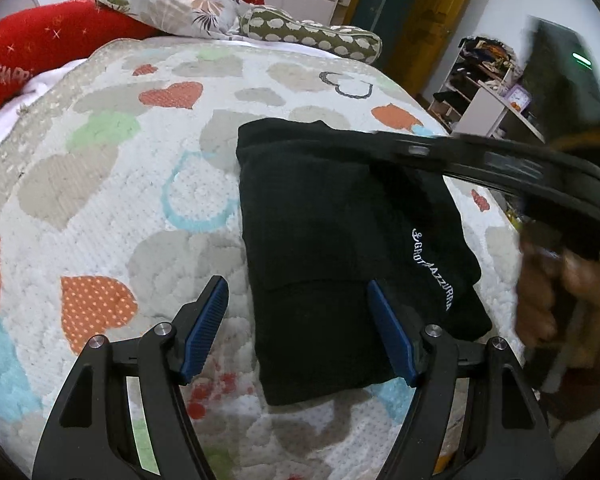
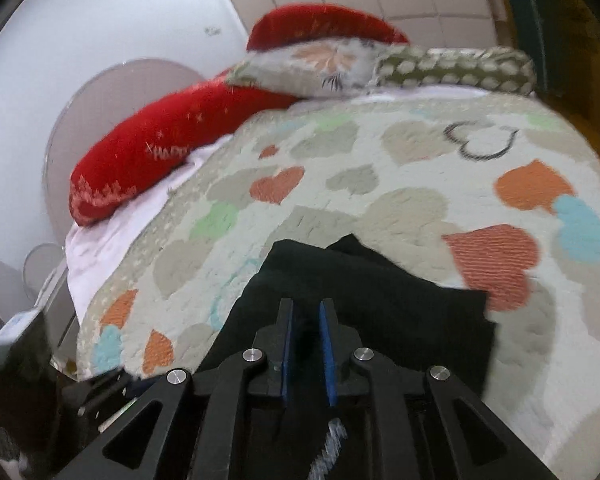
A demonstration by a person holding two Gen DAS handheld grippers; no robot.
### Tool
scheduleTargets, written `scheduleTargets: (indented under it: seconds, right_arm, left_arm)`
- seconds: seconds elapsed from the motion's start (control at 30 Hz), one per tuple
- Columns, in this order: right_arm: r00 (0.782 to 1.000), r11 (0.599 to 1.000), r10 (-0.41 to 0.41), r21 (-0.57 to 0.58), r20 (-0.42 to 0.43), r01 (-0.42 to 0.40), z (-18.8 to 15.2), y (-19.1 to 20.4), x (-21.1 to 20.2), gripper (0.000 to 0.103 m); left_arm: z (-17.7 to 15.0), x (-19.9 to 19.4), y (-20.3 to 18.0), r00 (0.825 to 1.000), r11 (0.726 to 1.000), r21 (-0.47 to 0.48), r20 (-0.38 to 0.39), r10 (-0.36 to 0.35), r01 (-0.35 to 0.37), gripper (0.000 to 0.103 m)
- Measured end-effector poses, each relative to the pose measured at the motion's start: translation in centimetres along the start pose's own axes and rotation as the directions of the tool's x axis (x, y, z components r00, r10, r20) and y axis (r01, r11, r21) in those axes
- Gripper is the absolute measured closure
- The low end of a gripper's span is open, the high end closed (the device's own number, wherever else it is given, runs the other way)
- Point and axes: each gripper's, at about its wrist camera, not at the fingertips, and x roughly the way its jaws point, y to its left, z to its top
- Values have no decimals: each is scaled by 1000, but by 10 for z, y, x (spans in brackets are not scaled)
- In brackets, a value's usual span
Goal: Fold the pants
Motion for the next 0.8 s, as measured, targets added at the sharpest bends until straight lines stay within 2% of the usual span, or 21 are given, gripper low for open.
scheduleTargets:
  seconds: [0.1,0.17,0.23,0.3,0.4,0.57,0.73,0.8]
  right_arm:
    - [999,1000,-20,13,-32,20,8,-10,26,91]
    - [997,997,-74,25,-20,75,13,-20,36,91]
    - [997,995,-83,55,-12,83,15,-30,38,91]
    - [999,995,-53,84,-10,54,15,-35,35,91]
    - [997,996,-79,43,11,78,10,-27,15,91]
    - [993,995,-104,-6,49,104,-17,-14,-29,88]
    - [980,979,-199,-36,27,200,-60,-16,-50,85]
    - [974,973,-227,-41,-5,227,-76,-20,-49,84]
  left_arm:
    - [-1,3,3,1000,1000,-11,-3,-19,19,29]
    - [-1,5,4,1000,1000,-22,-5,-23,22,26]
    - [-1,7,5,999,999,-24,-9,-32,32,26]
    - [-1,8,4,999,999,-21,-8,-33,32,26]
    - [-1,9,4,1000,999,-20,-9,-29,28,26]
    - [-1,7,2,1000,1000,-14,-5,-11,11,26]
    - [-3,4,-1,1000,1000,-11,5,14,-14,26]
    - [-3,3,-3,1000,1000,-4,9,26,-26,26]
